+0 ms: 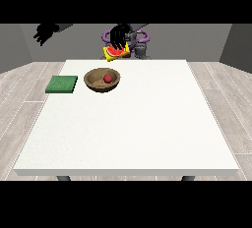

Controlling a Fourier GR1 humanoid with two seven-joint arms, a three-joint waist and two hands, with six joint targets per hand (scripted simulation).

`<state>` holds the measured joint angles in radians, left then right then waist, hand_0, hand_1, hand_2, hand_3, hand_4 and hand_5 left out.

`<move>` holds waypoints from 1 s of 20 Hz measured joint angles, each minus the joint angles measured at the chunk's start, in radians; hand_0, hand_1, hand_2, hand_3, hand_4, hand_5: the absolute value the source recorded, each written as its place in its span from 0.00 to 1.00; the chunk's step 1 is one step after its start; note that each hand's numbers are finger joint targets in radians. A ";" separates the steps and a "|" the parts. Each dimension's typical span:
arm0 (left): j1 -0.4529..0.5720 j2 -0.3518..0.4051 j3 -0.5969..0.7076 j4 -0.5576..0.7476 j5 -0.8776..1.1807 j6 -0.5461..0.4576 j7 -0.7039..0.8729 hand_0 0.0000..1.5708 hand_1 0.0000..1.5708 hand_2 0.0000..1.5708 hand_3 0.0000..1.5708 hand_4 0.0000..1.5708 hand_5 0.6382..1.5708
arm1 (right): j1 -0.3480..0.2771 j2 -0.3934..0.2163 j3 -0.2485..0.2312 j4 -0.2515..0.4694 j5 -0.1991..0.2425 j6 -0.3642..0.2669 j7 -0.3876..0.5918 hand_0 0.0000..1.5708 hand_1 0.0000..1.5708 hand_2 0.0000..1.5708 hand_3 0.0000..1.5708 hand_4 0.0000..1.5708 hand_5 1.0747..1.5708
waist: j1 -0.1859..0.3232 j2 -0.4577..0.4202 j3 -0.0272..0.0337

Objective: Pick the cup and pour the ball into the bowl, then pick the bowl and place it on the pad

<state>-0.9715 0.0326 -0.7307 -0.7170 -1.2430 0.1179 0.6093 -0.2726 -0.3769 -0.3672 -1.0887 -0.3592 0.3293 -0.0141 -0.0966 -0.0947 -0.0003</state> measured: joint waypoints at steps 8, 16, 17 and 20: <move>0.075 0.083 0.368 -0.215 0.396 0.178 -0.184 0.00 0.00 0.00 0.00 0.74 0.99 | 0.019 0.013 -0.020 -0.005 0.017 -0.078 0.002 0.00 0.00 0.00 0.00 0.50 0.97 | 0.132 -0.015 -0.0091; 0.105 0.121 0.752 -0.394 0.925 0.050 -0.358 0.00 0.00 0.00 0.00 0.67 1.00 | 0.041 0.078 -0.014 0.002 0.050 -0.164 -0.033 0.00 0.00 0.00 0.00 0.46 0.99 | 0.236 0.036 -0.0088; 0.109 0.137 0.791 -0.405 0.984 0.009 -0.377 0.00 0.00 0.00 0.00 0.67 0.99 | 0.044 0.094 -0.012 0.003 0.054 -0.179 -0.042 0.00 0.00 0.00 0.00 0.46 0.99 | 0.249 0.043 -0.0078; 0.115 0.193 0.893 -0.420 1.132 -0.110 -0.416 0.00 0.00 0.00 0.00 0.67 0.99 | 0.047 0.138 -0.005 0.008 0.064 -0.214 -0.075 0.00 0.00 0.00 0.00 0.47 0.99 | 0.276 0.082 -0.0044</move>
<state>-0.8561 0.2257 0.1623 -1.1373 -0.1107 0.0081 0.1935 -0.2257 -0.2389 -0.3723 -1.0809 -0.2954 0.1158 -0.0891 0.1792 -0.0132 -0.0047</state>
